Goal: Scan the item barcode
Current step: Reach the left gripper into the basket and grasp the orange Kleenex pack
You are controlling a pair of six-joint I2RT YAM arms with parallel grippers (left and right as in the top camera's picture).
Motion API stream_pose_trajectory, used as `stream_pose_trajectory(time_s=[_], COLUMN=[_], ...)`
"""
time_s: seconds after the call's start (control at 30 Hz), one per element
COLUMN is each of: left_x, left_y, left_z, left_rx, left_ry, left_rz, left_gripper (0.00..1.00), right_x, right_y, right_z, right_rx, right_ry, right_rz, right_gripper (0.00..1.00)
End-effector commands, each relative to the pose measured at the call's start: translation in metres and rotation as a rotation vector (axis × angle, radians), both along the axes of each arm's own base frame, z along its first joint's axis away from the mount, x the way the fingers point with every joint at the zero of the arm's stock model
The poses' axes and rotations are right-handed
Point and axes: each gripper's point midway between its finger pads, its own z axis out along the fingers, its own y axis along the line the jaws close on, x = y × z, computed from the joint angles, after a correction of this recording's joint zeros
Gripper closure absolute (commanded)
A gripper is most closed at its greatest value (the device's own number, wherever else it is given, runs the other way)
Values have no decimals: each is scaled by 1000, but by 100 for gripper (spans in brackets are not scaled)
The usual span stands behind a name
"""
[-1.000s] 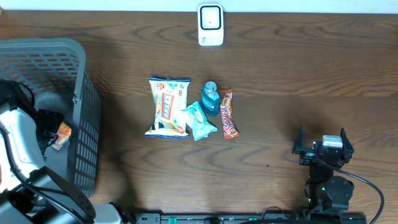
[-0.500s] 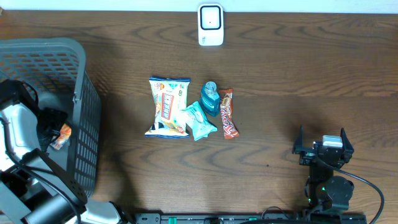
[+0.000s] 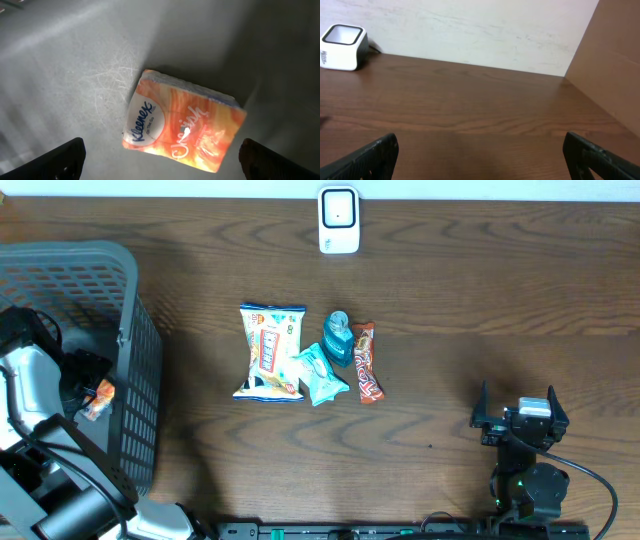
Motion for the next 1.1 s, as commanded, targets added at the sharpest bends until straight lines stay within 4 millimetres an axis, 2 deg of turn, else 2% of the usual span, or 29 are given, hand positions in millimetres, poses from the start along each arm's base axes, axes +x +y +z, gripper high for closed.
stream_pose_trajectory(time_s=[0.0, 0.2, 0.33, 0.5, 0.6, 0.83, 1.0, 1.07], left_x=[-5, -9, -13, -15, -15, -10, -4, 0], left_y=[-3, -6, -9, -10, -10, -6, -4, -6], left_z=[-20, -45, -53, -53, -50, -29, 1, 20], left_rx=[-32, -80, -101, -107, -107, -86, -32, -14], left_ry=[55, 117, 144, 151, 153, 124, 46, -18], left_rz=[-36, -39, -39, -39, -39, -38, -39, -42], left_gripper=[2, 2, 1, 23, 33, 36, 36, 35], right_x=[-1, -1, -1, -1, -1, -1, -1, -1], right_y=[-2, -2, -2, -2, -2, -2, -2, -2], right_z=[0, 0, 0, 0, 0, 0, 0, 0], right_rx=[-7, -7, -7, -7, -7, -7, -7, -7], right_ry=[1, 1, 1, 1, 1, 1, 1, 1], right_rz=[-11, -11, -11, -11, -11, -11, -11, -11], right_gripper=[1, 1, 1, 1, 1, 1, 1, 1])
